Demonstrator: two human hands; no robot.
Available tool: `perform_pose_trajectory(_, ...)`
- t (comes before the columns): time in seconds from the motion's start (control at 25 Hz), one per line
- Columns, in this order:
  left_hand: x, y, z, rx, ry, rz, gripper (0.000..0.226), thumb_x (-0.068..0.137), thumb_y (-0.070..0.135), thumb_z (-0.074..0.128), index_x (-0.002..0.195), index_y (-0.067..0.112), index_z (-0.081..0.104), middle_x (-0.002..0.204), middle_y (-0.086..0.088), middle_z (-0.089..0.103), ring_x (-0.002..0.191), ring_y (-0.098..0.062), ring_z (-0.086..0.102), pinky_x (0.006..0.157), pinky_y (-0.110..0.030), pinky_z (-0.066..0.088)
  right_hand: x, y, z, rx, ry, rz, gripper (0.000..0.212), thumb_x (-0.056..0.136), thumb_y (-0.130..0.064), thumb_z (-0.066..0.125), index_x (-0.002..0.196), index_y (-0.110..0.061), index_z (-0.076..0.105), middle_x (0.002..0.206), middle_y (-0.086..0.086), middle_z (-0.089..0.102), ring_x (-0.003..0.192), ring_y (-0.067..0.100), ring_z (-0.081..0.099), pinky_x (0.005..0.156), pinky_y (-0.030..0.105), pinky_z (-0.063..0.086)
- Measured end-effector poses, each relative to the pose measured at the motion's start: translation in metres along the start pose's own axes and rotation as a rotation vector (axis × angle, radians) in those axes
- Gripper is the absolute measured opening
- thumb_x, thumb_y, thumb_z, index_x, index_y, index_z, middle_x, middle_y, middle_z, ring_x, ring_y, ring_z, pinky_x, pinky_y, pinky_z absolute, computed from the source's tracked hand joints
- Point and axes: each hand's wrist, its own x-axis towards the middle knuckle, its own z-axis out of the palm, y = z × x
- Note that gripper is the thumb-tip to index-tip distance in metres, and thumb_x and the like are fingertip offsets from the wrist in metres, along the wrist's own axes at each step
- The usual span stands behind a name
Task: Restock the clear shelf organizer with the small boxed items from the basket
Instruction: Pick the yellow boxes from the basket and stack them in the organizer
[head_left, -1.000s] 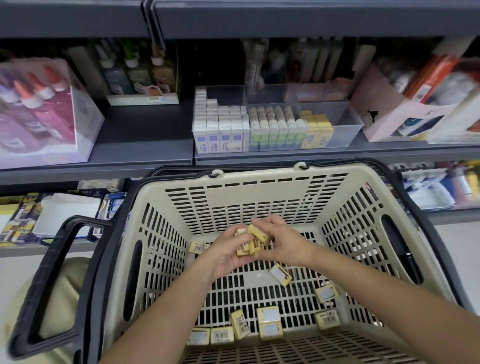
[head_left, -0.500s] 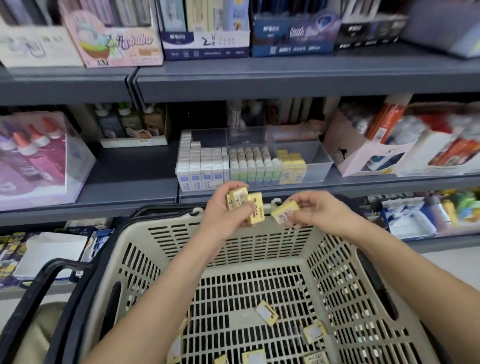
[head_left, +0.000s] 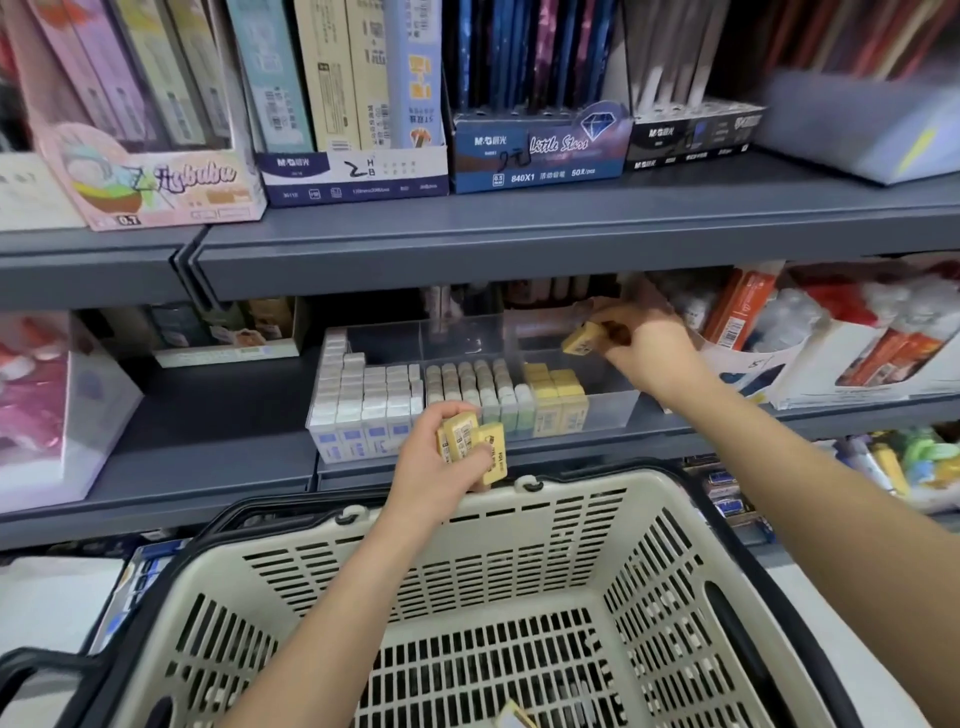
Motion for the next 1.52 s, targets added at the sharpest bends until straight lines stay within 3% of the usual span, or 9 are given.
perform_pose_trajectory(0.2, 0.002, -0.004, -0.002, 0.0, -0.038, -0.002, 0.039, 0.081, -0.001, 0.064, 0.101, 0.032, 0.055, 0.103, -0.006, 0.06, 0.089, -0.02, 0.066, 0.062, -0.025, 0.057, 0.015, 0.005, 0.014, -0.115, -0.139, 0.005, 0.022, 0.088, -0.018, 0.057, 0.108, -0.019, 0.066, 0.115, 0.009, 0.065, 0.099, 0.033, 0.06, 0.088, 0.028, 0.044)
perform_pose_trajectory(0.64, 0.002, -0.006, -0.002, -0.007, -0.046, 0.021, 0.041, 0.081, 0.0, 0.065, 0.096, 0.036, 0.055, 0.103, -0.006, 0.061, 0.09, -0.02, 0.066, 0.065, -0.026, 0.057, 0.012, -0.002, 0.029, -0.2, -0.41, 0.015, 0.024, 0.091, -0.016, 0.048, 0.112, -0.012, 0.06, 0.119, 0.009, 0.062, 0.107, 0.028, 0.057, 0.09, 0.026, 0.042)
perform_pose_trajectory(0.8, -0.003, -0.003, -0.006, -0.036, -0.041, 0.026, 0.04, 0.081, 0.0, 0.065, 0.096, 0.036, 0.056, 0.102, -0.006, 0.06, 0.09, -0.019, 0.065, 0.063, -0.023, 0.056, -0.015, -0.02, 0.017, -0.091, -0.176, -0.022, 0.021, 0.089, -0.022, 0.055, 0.107, -0.015, 0.063, 0.102, 0.006, 0.067, 0.095, 0.023, 0.061, 0.086, 0.032, 0.048)
perform_pose_trajectory(0.92, -0.02, -0.007, -0.015, -0.083, -0.04, -0.003, 0.041, 0.08, -0.002, 0.065, 0.096, 0.035, 0.058, 0.1, -0.004, 0.061, 0.087, -0.016, 0.066, 0.062, -0.024, 0.055, -0.061, -0.041, 0.008, 0.165, -0.089, -0.091, 0.013, 0.087, -0.021, 0.059, 0.098, -0.023, 0.063, 0.084, -0.008, 0.063, 0.077, 0.001, 0.057, 0.071, 0.006, 0.042)
perform_pose_trajectory(1.08, -0.064, -0.03, -0.035, -0.018, -0.11, -0.032, 0.041, 0.078, -0.002, 0.067, 0.097, 0.034, 0.06, 0.097, -0.004, 0.065, 0.081, -0.013, 0.067, 0.061, -0.026, 0.056, -0.125, -0.059, 0.023, 0.343, -0.268, -0.104, 0.013, 0.086, -0.022, 0.061, 0.097, -0.029, 0.061, 0.079, -0.014, 0.061, 0.077, -0.003, 0.056, 0.068, 0.003, 0.04)
perform_pose_trajectory(1.24, -0.089, -0.048, -0.056, 0.077, -0.11, -0.106, 0.04, 0.079, 0.001, 0.066, 0.1, 0.033, 0.056, 0.101, -0.002, 0.062, 0.079, -0.008, 0.066, 0.062, -0.023, 0.056, -0.168, -0.057, 0.067, 0.274, -0.526, -0.127, 0.014, 0.087, -0.026, 0.06, 0.1, -0.024, 0.063, 0.078, -0.014, 0.06, 0.073, -0.002, 0.057, 0.067, 0.007, 0.042)
perform_pose_trajectory(1.4, -0.098, -0.066, -0.056, 0.012, -0.06, -0.264, 0.038, 0.08, -0.002, 0.063, 0.097, 0.032, 0.056, 0.104, -0.004, 0.061, 0.088, -0.015, 0.066, 0.063, -0.025, 0.057, -0.207, -0.044, 0.121, 0.012, -0.849, -0.172, 0.03, 0.086, -0.034, 0.06, 0.113, -0.022, 0.057, 0.099, -0.004, 0.062, 0.089, 0.013, 0.059, 0.076, 0.026, 0.048)
perform_pose_trajectory(1.52, -0.101, -0.076, -0.048, -0.007, -0.058, -0.341, 0.037, 0.081, -0.001, 0.063, 0.097, 0.031, 0.056, 0.102, -0.003, 0.06, 0.085, -0.013, 0.065, 0.063, -0.025, 0.057, -0.235, -0.029, 0.149, -0.193, -1.062, -0.158, 0.05, 0.083, -0.036, 0.063, 0.127, -0.021, 0.046, 0.124, 0.004, 0.051, 0.106, 0.021, 0.055, 0.086, 0.032, 0.046)
